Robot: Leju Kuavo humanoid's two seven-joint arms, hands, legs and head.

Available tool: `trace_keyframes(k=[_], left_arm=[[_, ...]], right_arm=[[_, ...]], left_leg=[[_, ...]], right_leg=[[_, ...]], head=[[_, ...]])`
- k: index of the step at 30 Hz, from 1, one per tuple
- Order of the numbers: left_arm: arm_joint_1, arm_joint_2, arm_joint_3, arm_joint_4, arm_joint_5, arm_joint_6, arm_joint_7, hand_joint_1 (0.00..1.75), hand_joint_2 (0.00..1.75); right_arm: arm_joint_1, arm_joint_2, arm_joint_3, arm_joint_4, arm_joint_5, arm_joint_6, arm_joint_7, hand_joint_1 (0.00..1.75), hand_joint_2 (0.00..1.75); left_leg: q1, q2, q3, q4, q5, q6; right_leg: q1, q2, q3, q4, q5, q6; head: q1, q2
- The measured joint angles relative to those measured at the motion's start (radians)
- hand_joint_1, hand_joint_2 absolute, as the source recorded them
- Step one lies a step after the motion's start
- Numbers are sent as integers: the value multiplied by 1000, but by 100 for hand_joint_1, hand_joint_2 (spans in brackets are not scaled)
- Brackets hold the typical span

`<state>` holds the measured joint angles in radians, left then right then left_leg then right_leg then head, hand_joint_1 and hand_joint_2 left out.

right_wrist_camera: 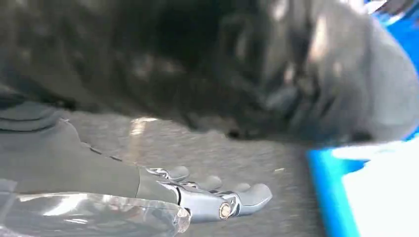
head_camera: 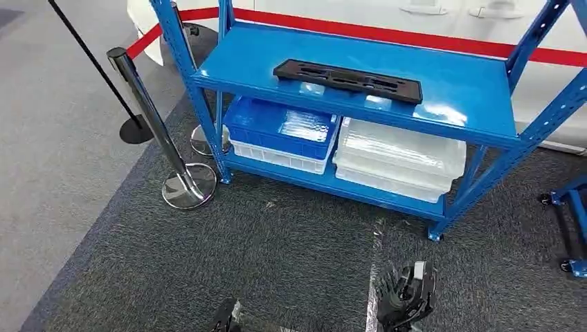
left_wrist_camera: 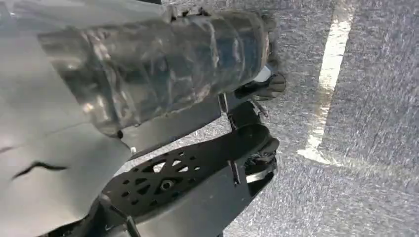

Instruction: Take the parts from the cabinet and place them on the table.

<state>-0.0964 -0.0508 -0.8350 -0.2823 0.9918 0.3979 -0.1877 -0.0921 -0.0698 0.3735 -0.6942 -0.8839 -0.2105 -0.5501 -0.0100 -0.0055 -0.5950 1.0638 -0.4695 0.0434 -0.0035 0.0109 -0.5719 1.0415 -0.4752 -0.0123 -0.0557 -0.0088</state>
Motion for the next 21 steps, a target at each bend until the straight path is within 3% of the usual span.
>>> trace_keyframes(k=[1,4,5,6,9,10,11,12,14,15,16,17,19,21], left_arm=[[-2,2,-7,2,0,0,0,0,0],[-3,4,-19,7,2,0,-1,0,0],[-2,6,-22,8,3,0,-1,0,0],[-3,6,-27,10,3,-1,-1,0,0],[-7,6,-37,11,4,-5,2,0,0],[-6,7,-39,13,4,-5,3,0,0],[-6,7,-41,15,5,-5,7,0,0],[-5,8,-44,16,5,-6,9,0,0],[-7,8,-53,18,5,-8,13,0,0],[-7,9,-55,18,5,-10,15,0,0],[-9,11,-56,20,5,-10,17,0,0],[-9,12,-59,21,5,-12,18,0,0],[-8,13,-62,23,5,-13,19,0,0],[-9,17,-68,24,3,-15,19,0,0]], right_arm=[[-2,-1,-5,-32,8,-11,0,0,0],[8,-8,-11,-136,36,-40,4,0,0],[9,-13,-12,-176,51,-52,5,0,0],[9,-19,-13,-209,67,-64,5,0,0],[11,-22,-13,-308,126,-96,12,0,0],[16,-25,-13,-343,147,-108,19,0,0],[21,-28,-12,-373,169,-119,23,0,0],[22,-31,-12,-403,189,-128,28,0,0],[21,-35,-12,-468,247,-150,44,0,0],[21,-36,-12,-496,272,-161,53,0,0],[18,-35,-9,-524,304,-171,61,0,0],[19,-35,-5,-556,335,-182,72,0,0],[20,-37,1,-605,394,-201,94,0,0],[19,-39,6,-656,451,-221,115,0,0]], left_leg=[[-2,0,12,-15,-4,2],[-7,-2,13,-29,-8,1],[4,-2,22,-50,0,2],[6,0,30,-58,5,2],[7,2,32,-59,6,9],[8,2,32,-59,5,9],[8,1,32,-58,4,8],[10,0,33,-57,3,7],[14,-2,35,-47,-4,0],[15,-2,34,-38,-12,-8],[7,-3,26,-28,-18,-17],[9,-3,24,-30,-16,-21],[10,-3,25,-36,-11,-30],[12,-1,18,-17,-26,-35]], right_leg=[[9,1,-2,4,-2,4],[1,-1,-7,-4,4,15],[8,-1,-5,-2,-1,23],[4,-2,-14,16,-14,27],[-2,-3,-106,215,-111,37],[-5,-3,-140,280,-128,41],[-8,-3,-152,296,-120,44],[-12,-4,-141,266,-91,47],[-20,-7,-67,102,4,53],[-24,-8,-33,19,22,56],[-14,-5,-23,7,8,52],[-15,-2,-23,11,11,38],[-10,-2,-27,11,12,29],[-17,-3,-24,2,19,14]], head=[[2,0],[-1,0],[2,0],[1,0],[4,0],[5,0],[5,0],[5,0],[5,0],[5,0],[8,0],[5,0],[5,0],[5,0]])
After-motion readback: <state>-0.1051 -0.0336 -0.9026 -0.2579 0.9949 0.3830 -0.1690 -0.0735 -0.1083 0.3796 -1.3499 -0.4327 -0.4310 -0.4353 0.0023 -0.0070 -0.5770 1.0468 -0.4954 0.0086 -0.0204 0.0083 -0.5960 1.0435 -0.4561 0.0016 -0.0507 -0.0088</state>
